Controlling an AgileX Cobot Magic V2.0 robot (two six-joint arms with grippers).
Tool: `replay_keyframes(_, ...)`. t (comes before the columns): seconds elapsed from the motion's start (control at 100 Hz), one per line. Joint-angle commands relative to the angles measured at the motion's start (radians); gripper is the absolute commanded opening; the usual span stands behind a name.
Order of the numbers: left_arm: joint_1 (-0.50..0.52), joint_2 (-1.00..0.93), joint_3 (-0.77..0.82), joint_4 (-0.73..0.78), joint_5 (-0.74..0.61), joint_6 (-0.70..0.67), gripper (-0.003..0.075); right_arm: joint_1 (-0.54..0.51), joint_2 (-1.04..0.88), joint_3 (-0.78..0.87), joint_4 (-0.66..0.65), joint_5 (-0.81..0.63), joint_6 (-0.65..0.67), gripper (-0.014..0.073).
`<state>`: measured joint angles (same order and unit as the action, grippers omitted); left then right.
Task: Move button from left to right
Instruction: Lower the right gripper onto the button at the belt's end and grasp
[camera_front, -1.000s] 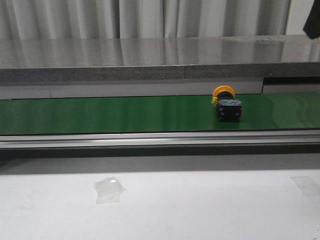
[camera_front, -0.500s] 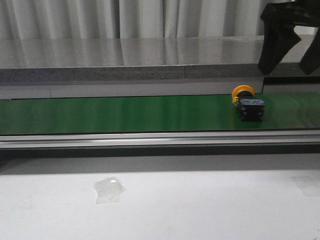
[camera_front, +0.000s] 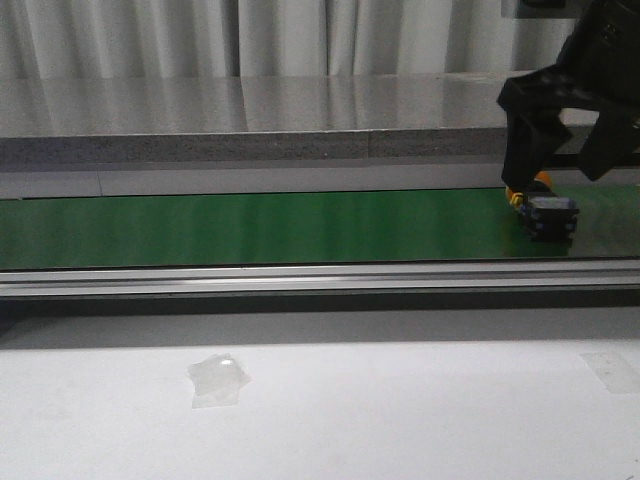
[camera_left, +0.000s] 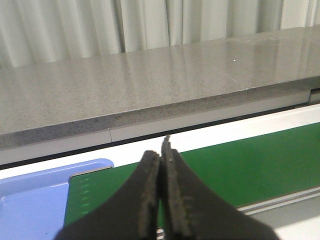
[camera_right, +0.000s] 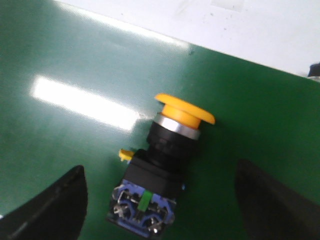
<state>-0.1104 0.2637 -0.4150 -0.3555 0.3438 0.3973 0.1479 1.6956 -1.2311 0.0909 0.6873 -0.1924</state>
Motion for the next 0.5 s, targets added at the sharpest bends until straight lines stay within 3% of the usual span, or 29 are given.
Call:
replay_keyframes(0.0,-0.007,0.009,-0.025,-0.011,-0.074,-0.002,-0.0020,-0.001,-0.019,-0.034,-0.032,-0.043,-0.011,0.0592)
replay_keyframes(0.19,-0.007,0.009,-0.025,-0.011,-0.074,-0.002,-0.0020,-0.001,0.016,-0.034,-0.033,-0.041,-0.006,0.0563)
replay_keyframes(0.39,-0.007,0.009,-0.025,-0.011,-0.074,-0.002,-0.0020,-0.001,0.012,-0.036,-0.033,-0.014,0.001,0.0247)
replay_keyframes(0.49,-0.007,0.009,-0.025,-0.011,-0.074,-0.002,-0.0020,-0.001,0.012,-0.067,-0.033,0.037,0.001,0.0183)
